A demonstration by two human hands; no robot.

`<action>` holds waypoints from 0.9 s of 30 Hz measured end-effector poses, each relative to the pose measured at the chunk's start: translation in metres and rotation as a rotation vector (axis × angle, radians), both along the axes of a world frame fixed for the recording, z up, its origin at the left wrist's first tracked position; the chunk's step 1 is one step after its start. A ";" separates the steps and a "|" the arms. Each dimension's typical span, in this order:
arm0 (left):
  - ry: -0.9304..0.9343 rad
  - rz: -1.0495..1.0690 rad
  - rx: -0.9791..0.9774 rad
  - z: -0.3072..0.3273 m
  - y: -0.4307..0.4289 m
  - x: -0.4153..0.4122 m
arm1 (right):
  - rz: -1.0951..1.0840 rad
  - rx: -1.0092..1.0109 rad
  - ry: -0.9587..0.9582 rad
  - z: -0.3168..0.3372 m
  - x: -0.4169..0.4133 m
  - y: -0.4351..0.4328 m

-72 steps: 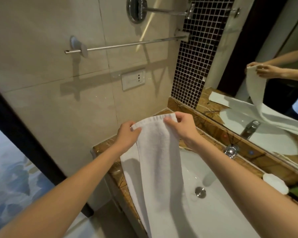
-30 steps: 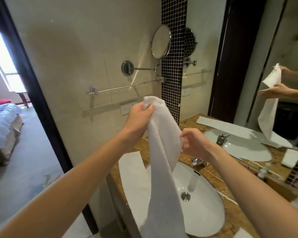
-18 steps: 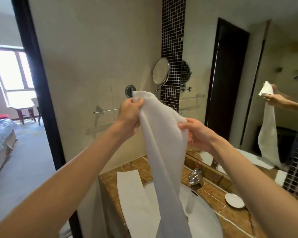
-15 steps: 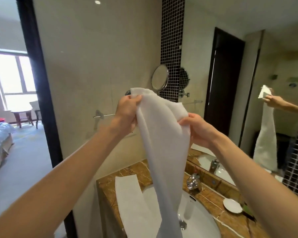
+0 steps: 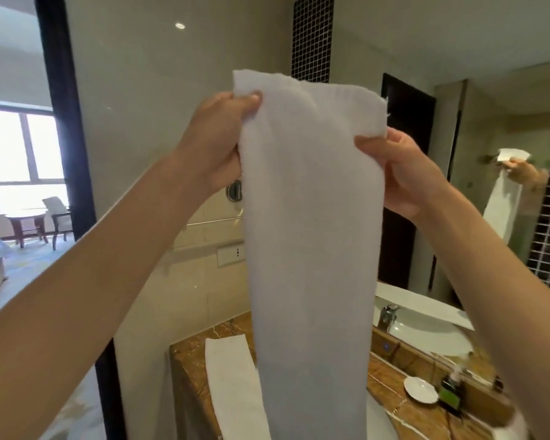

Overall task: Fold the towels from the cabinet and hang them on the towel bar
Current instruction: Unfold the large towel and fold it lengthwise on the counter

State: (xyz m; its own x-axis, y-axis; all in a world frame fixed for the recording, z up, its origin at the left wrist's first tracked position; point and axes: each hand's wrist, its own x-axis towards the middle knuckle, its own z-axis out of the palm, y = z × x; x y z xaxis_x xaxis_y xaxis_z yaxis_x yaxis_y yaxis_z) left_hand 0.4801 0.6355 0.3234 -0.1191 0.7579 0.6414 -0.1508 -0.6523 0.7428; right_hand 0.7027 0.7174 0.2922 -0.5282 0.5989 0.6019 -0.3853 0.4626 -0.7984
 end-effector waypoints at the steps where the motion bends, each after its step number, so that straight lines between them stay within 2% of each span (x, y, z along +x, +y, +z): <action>1: 0.007 -0.007 0.004 0.002 -0.001 0.002 | -0.001 0.005 0.018 0.002 0.000 0.001; 6: -0.013 -0.035 -0.004 -0.002 0.008 0.009 | 0.039 0.005 0.040 0.001 0.003 0.013; 11: -0.040 -0.042 -0.086 -0.033 0.041 0.008 | 0.076 -0.090 -0.006 -0.028 0.003 0.043; 15: -0.029 0.000 -0.220 -0.078 0.074 -0.005 | 0.050 -0.205 -0.004 -0.069 -0.007 0.073; 22: -0.064 0.050 -0.394 -0.175 0.124 -0.041 | -0.075 -0.536 -0.031 -0.158 -0.041 0.128; 27: 0.004 0.185 -0.463 -0.223 0.148 -0.065 | -0.110 -0.585 -0.077 -0.202 -0.071 0.168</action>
State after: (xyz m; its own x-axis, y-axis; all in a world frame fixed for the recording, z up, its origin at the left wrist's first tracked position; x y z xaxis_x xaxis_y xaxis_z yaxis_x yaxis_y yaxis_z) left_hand 0.4152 0.7840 0.1003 -0.2765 0.9298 0.2429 -0.0607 -0.2691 0.9612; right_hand 0.6320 0.8853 0.0906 -0.4736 0.8728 0.1178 -0.2909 -0.0288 -0.9563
